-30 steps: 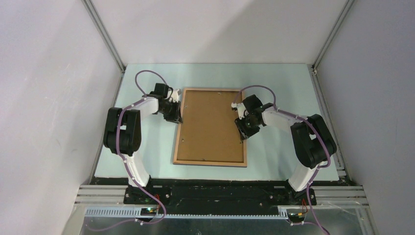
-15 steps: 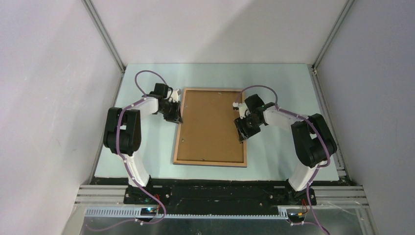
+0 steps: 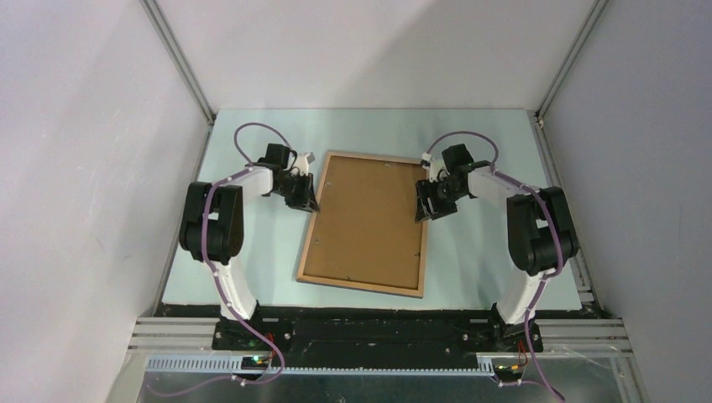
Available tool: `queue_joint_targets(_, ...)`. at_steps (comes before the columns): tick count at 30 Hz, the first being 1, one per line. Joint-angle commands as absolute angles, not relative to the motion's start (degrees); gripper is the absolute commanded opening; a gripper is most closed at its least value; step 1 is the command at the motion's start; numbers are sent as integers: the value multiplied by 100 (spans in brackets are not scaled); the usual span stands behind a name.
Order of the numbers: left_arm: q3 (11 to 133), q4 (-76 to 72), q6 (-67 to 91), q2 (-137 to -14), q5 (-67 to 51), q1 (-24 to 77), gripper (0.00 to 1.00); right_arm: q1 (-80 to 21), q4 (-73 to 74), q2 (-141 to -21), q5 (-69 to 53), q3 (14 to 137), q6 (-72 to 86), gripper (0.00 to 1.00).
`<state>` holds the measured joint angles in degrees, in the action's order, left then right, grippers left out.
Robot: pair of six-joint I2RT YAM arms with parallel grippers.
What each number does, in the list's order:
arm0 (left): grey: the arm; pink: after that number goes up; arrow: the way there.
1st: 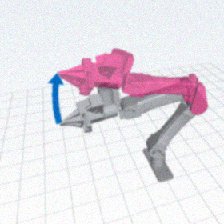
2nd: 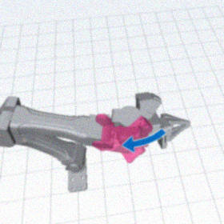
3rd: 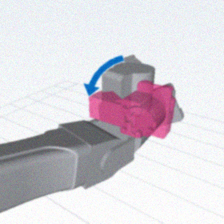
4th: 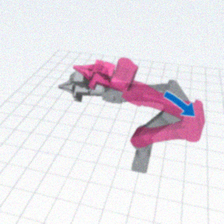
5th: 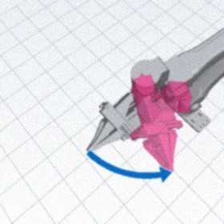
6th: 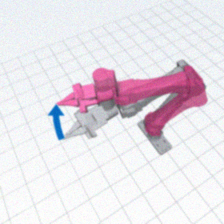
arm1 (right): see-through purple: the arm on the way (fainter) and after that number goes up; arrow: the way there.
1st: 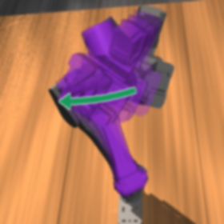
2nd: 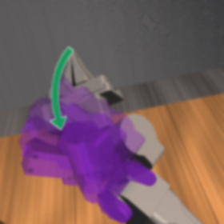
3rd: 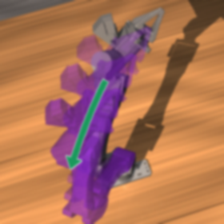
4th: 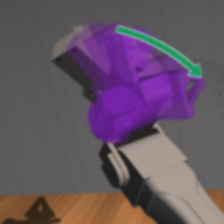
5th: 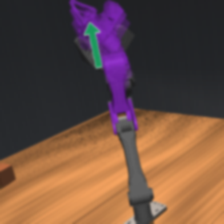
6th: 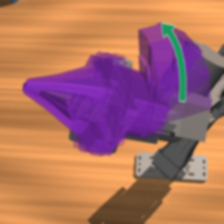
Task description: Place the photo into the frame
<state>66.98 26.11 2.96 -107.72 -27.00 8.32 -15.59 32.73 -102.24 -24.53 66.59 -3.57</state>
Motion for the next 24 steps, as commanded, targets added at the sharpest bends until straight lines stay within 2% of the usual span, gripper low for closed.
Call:
queue_joint_targets(1,6678,2768,250,-10959,-3282,879,0,-1477,3186,-10617,-2729,6996,-49,63)
queue_joint_targets(9,6660,2709,348,-10982,-3315,880,0,-1451,3259,-10979,-2501,7060,-26,57)
queue_joint_targets(16,6660,2682,390,-10985,-3400,890,0,-1450,3249,-11073,-2287,7058,95,33)
queue_joint_targets(20,6669,2668,387,-11018,-3583,890,9,-1474,3175,-10968,-1933,7058,138,21)
queue_joint_targets(24,6663,2664,387,-10971,-3796,900,21,-1428,3242,-10841,-1809,7058,130,11)
